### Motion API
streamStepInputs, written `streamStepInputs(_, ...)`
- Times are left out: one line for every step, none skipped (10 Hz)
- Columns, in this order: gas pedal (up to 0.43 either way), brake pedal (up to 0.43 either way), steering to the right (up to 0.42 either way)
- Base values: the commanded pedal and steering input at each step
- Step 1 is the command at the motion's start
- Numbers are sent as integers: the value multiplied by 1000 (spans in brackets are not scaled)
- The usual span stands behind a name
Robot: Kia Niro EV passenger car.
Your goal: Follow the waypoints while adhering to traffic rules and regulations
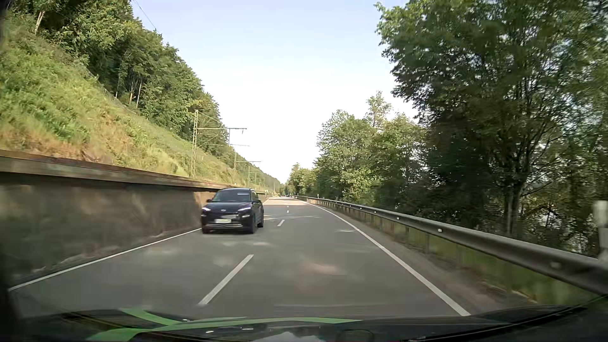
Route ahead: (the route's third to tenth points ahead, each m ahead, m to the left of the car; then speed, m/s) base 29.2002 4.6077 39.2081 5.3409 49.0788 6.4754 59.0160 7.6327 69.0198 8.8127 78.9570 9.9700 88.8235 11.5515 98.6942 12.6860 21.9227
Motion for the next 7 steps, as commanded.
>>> streamStepInputs(189,0,-18)
streamStepInputs(197,0,-19)
streamStepInputs(197,0,-19)
streamStepInputs(209,0,-19)
streamStepInputs(209,0,-19)
streamStepInputs(220,0,-19)
streamStepInputs(220,0,-19)
